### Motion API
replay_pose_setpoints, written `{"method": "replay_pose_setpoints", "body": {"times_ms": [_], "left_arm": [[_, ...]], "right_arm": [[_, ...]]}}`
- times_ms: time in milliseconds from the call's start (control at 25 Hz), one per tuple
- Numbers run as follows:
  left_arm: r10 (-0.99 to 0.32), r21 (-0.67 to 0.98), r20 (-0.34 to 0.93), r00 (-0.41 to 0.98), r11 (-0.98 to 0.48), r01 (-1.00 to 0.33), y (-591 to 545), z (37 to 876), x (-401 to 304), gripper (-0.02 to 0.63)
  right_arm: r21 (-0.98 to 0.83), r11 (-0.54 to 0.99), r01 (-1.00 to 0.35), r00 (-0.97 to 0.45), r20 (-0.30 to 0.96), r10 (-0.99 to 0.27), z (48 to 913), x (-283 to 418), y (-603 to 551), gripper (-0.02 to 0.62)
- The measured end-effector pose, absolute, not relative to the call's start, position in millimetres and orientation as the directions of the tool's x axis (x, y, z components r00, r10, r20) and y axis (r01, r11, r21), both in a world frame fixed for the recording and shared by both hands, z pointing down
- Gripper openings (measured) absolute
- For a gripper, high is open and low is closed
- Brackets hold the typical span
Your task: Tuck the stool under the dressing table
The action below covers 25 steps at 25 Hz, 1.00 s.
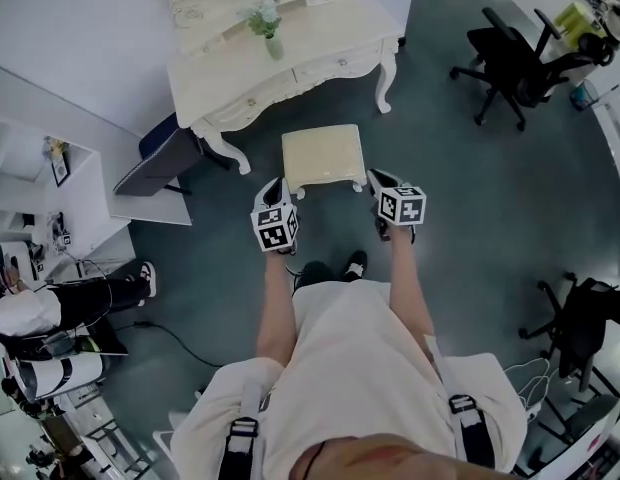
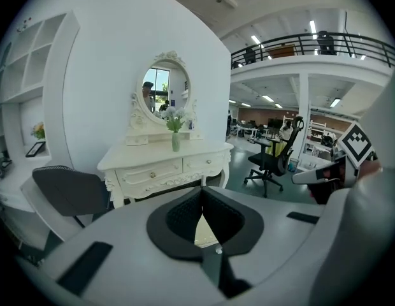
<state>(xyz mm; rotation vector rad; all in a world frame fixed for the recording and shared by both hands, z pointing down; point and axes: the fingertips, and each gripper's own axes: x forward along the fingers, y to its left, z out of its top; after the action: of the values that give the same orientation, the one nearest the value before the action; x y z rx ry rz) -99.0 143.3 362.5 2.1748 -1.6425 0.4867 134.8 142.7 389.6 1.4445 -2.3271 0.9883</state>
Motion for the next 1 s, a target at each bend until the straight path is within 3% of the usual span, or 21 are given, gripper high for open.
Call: {"method": "replay_pose_setpoints", "body": {"times_ms": [480, 720, 1000], "left_arm": [[-0.813, 0.007, 0.527, 0.248, -0.288, -0.958, 131.9, 396.0, -75.3, 0.015], [-0.799, 0.053, 0.526, 0.291, -0.311, -0.949, 113.8, 422.0, -60.1, 0.015], [-0.738, 0.107, 0.606, 0.296, -0.293, -0.950, 106.5, 490.2, -72.7, 0.017]], "right_arm": [[-0.358, 0.164, -0.919, -0.348, 0.544, -0.763, 426.9, 175.5, 144.7, 0.046], [-0.425, 0.242, -0.872, -0.450, 0.505, -0.737, 440.2, 162.6, 146.7, 0.046], [-0.392, 0.194, -0.899, -0.413, 0.619, -0.668, 506.9, 155.4, 140.0, 0.046]]}}
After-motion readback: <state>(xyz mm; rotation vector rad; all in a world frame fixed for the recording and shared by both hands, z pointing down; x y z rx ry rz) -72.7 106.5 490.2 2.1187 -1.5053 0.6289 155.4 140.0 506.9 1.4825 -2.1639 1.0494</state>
